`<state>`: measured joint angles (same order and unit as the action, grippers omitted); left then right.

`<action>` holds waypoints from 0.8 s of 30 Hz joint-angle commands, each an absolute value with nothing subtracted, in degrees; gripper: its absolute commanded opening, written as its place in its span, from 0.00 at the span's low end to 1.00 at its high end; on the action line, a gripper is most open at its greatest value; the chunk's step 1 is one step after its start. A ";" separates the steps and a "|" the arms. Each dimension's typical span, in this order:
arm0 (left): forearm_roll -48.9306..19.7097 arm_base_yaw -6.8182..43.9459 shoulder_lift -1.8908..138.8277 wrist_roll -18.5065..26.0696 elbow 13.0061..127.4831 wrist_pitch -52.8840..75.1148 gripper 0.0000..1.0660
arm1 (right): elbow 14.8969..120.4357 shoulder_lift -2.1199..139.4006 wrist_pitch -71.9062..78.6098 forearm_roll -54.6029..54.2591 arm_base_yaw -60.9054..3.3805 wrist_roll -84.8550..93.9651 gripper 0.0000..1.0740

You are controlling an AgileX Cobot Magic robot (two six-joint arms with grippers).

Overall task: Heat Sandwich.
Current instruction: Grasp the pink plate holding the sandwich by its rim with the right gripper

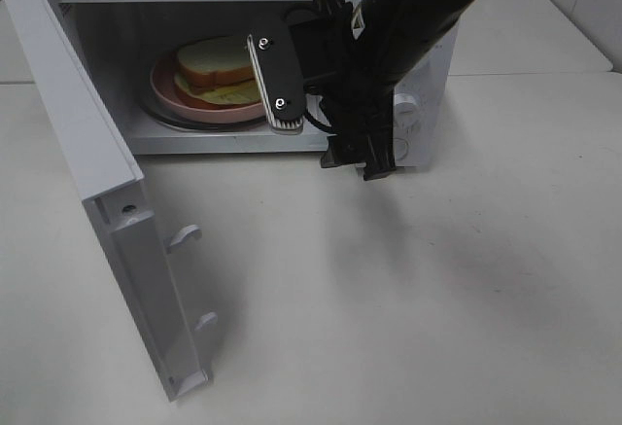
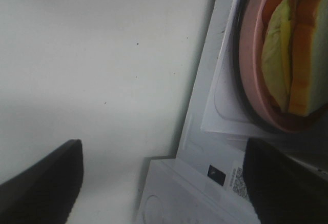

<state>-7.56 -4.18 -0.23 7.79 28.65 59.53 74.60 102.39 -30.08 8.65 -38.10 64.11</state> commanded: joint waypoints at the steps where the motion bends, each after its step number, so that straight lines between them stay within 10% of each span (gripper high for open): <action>1: -7.96 -4.24 -1.55 7.51 28.42 59.13 0.97 | 77.35 104.85 -29.16 8.94 -38.79 63.94 0.75; 24: -7.96 -4.24 -1.55 7.51 28.42 59.13 0.97 | 93.39 121.18 -29.11 8.94 -38.79 63.94 0.73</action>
<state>-7.56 -4.18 -0.23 7.79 28.65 59.53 92.88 120.95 -28.99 8.82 -38.62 64.11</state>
